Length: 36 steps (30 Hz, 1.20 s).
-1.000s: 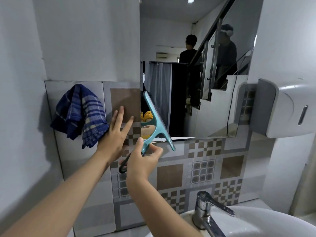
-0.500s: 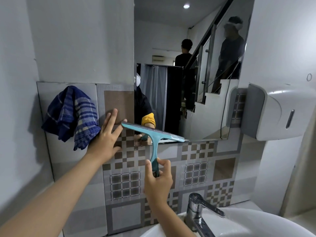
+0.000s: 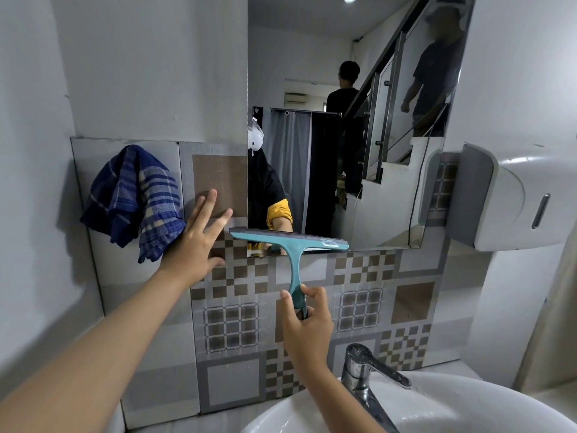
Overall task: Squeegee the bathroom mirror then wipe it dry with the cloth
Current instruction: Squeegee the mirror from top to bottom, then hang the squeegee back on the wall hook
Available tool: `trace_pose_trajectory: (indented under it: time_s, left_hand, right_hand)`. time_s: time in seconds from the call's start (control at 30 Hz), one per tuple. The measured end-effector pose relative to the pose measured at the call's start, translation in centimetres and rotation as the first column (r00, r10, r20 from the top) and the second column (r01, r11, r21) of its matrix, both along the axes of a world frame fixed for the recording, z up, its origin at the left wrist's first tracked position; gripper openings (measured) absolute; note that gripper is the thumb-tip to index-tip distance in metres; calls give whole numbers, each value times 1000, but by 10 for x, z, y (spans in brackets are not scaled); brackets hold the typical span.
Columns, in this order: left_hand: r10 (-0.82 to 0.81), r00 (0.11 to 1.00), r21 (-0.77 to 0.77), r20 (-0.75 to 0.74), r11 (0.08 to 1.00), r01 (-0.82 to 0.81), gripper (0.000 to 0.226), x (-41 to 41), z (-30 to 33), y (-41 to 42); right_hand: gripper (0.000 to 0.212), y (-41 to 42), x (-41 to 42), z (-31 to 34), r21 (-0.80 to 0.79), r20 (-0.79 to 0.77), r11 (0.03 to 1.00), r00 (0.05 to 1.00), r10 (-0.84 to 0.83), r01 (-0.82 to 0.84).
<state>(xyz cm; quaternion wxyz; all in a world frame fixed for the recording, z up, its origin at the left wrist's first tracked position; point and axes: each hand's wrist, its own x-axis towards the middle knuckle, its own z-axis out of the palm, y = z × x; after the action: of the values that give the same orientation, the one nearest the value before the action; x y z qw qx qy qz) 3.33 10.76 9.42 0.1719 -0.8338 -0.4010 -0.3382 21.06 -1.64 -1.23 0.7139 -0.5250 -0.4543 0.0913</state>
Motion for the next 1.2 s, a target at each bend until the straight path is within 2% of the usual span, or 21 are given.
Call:
trace_pose_trajectory:
  time_s: [0.43, 0.57, 0.67, 0.8, 0.87, 0.93, 1.03, 1.13, 1.2]
  left_hand:
    - [26, 1000, 6, 5, 1000, -26, 98, 1, -1, -2]
    - [75, 997, 11, -2, 997, -75, 97, 5, 1, -8]
    - [129, 991, -42, -14, 991, -130, 100, 10, 5, -16]
    - [160, 987, -201, 18, 968, -153, 95, 26, 13, -40]
    - [87, 993, -302, 76, 951, -60, 85, 36, 15, -59]
    - [-76, 976, -360, 203, 921, 146, 70, 44, 13, -80]
    - [-265, 895, -450, 359, 791, 414, 41, 53, 13, -115]
    - [-343, 865, -604, 367, 619, 502, 23, 56, 14, -138]
    - [-378, 862, -653, 339, 565, 504, 19, 55, 14, -147]
  right_hand:
    - [18, -8, 12, -7, -46, 59, 998, 997, 42, -40]
    - [19, -19, 15, -9, -106, 92, 994, 994, 51, -41]
    - [23, -30, 21, -8, -196, 97, 980, 994, 56, -36]
    - [23, -53, 35, 8, -284, 85, 954, 988, 126, -97]
    - [20, -67, 42, 21, -327, 105, 935, 978, 180, -137]
    - [20, -81, 50, 39, -404, 164, 899, 954, 251, -167]
    - [22, -100, 61, 70, -562, 287, 804, 866, 409, -194]
    - [27, -112, 71, 97, -649, 364, 734, 765, 531, -201]
    - [31, -116, 75, 113, -691, 401, 693, 689, 604, -205]
